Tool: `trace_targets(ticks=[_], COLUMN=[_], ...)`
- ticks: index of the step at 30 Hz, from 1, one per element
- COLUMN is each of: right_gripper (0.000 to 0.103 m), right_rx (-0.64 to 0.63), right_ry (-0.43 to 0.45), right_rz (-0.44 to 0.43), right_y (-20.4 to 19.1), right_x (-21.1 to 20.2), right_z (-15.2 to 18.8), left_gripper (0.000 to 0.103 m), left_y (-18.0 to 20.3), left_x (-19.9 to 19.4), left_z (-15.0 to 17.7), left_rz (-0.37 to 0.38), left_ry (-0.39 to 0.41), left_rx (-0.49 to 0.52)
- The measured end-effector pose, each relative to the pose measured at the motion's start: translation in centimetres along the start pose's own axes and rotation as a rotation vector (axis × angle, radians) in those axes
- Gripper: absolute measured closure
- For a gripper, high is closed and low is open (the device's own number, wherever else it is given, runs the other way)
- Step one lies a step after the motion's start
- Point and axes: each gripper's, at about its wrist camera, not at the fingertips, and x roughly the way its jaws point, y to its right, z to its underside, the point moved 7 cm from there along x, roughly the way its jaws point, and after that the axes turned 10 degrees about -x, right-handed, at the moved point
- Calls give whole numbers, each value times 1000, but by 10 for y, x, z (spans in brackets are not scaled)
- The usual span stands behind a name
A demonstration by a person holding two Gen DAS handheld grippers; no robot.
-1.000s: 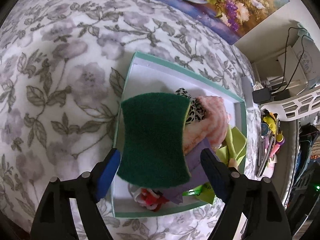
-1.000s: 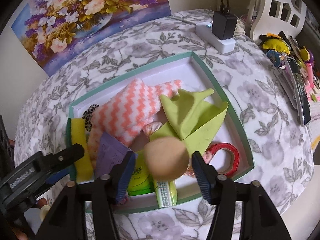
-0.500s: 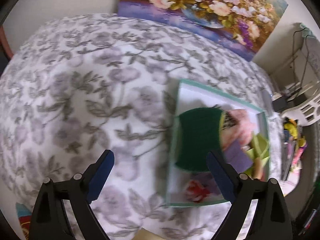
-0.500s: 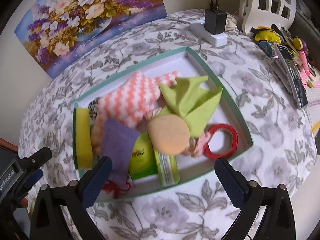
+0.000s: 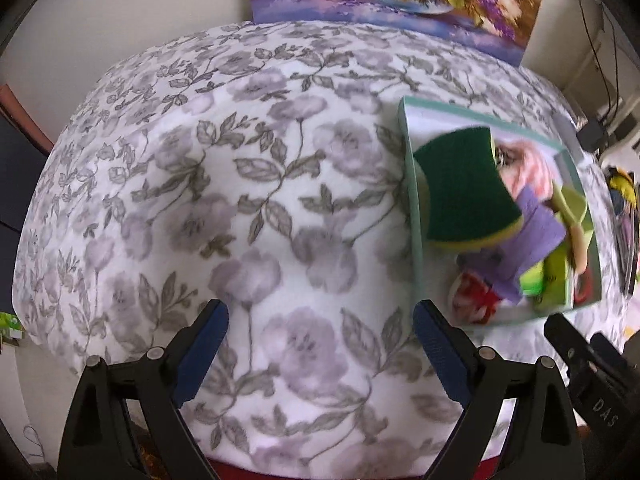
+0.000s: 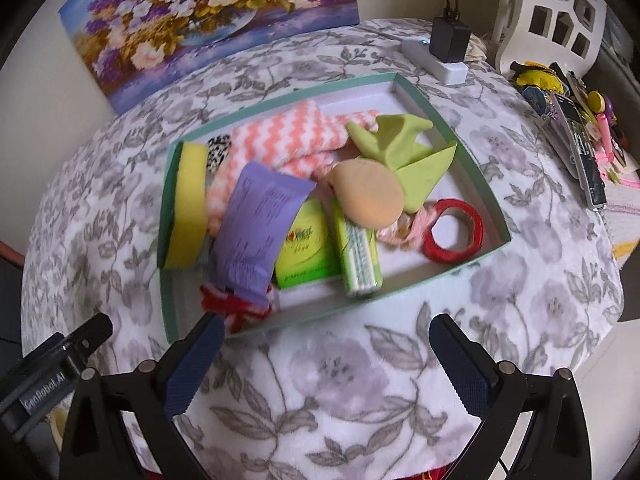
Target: Organize soft objects
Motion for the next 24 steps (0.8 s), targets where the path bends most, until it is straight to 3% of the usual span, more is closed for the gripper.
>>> trace_targets(ticks=[24], right_gripper=[0], right_rx=[-69], right_ry=[-1], right_rz=[35], right_y=[-16], right_x=[-6], right_z=[14], left_gripper=[9], left_y=[-23], left_x=[-9], left_z=[15], left_rz=[-69], left_ry=[18], left_rx=[4])
